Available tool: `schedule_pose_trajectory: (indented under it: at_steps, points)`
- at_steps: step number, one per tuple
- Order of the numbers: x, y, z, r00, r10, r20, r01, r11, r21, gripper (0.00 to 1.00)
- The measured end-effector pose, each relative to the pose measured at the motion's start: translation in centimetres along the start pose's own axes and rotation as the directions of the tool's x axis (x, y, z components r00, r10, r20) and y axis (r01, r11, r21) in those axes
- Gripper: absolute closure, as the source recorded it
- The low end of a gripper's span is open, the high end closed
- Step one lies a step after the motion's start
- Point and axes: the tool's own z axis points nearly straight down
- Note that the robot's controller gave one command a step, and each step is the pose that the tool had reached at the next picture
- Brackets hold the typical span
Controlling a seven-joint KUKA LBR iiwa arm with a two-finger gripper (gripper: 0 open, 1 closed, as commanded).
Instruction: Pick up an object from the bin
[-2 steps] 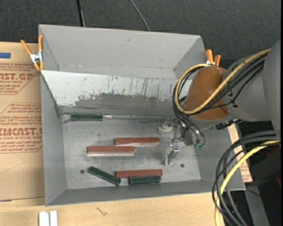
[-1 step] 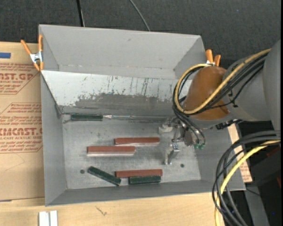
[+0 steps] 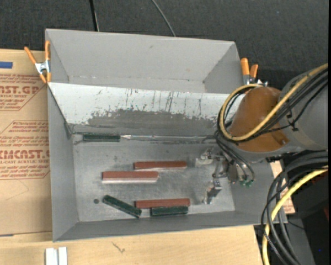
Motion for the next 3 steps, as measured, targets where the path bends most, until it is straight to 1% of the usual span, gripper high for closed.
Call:
schedule_pose_trajectory:
  at_steps: [1,2,3]
  points:
    - [-8.1,8.5,1.7,0.990,-0.144,0.016,0.144,0.990,0.000,1.00]
    - [-8.1,8.5,1.7,0.990,-0.144,0.016,0.144,0.990,0.000,1.00]
    - [-7.6,8.3,-15.6,0.993,-0.115,0.009,0.115,0.993,0.001,1.00]
